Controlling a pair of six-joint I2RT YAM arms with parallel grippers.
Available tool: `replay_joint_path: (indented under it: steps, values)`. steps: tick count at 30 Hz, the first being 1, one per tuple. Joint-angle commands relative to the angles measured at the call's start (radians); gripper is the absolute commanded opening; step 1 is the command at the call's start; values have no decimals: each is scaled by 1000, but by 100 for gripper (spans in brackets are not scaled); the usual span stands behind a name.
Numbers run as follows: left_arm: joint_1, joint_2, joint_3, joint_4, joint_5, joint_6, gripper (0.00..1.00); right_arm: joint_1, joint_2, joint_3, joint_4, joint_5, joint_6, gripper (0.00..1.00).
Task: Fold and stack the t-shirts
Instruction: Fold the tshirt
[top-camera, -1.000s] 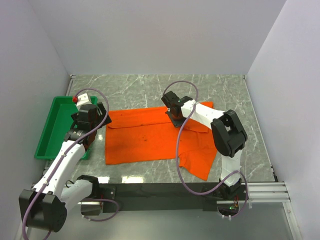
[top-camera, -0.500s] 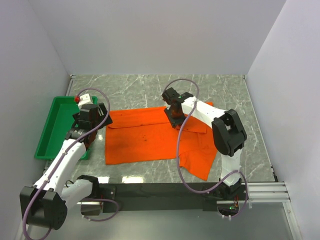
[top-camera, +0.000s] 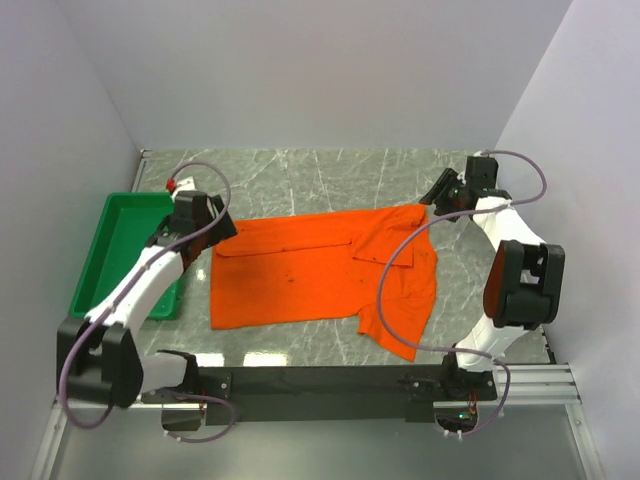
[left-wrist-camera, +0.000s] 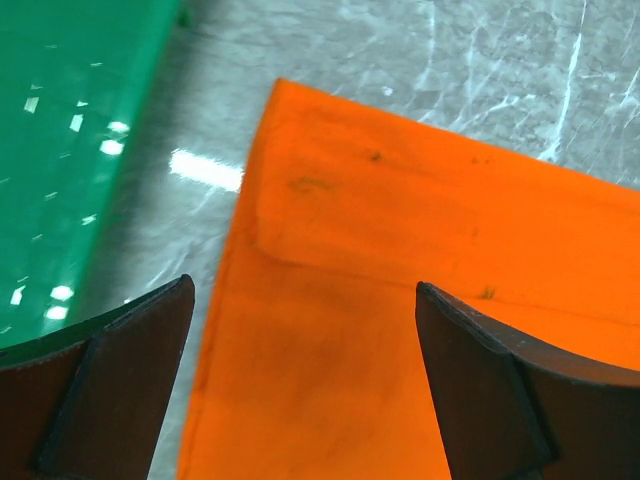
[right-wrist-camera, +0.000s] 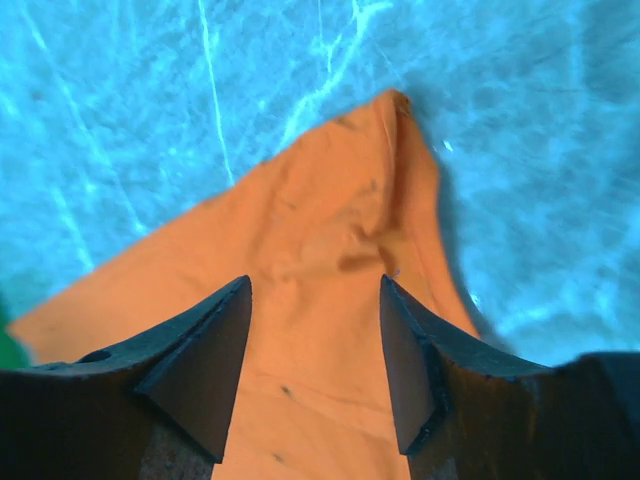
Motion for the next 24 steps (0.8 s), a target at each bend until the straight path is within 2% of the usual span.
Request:
replay_joint_path:
  steps: [1,8,15,18,19,21,22,24]
  values:
    - [-2,113,87,50,63,-50,96,-26,67,-39,181,-183,121,60]
    - [-3,339,192,68,57,-91,86,-81,188,-57,300,-234,198,57]
    - [-3,508,282,70,46,-90,80,-93,268,-45,337,-260,217,53]
    - [-2,571,295,61,32,-96,77,-103,290,-51,350,-263,221,45]
    - [0,597,301,59,28,-97,76,-106,296,-49,349,-265,221,37]
    - [3,617,305,52,28,-105,75,-116,313,-46,350,-266,217,28]
    - [9,635,307,49,32,-108,74,-121,316,-46,350,-265,215,17]
    - [14,645,308,47,35,-119,72,-135,322,-48,349,-261,214,8]
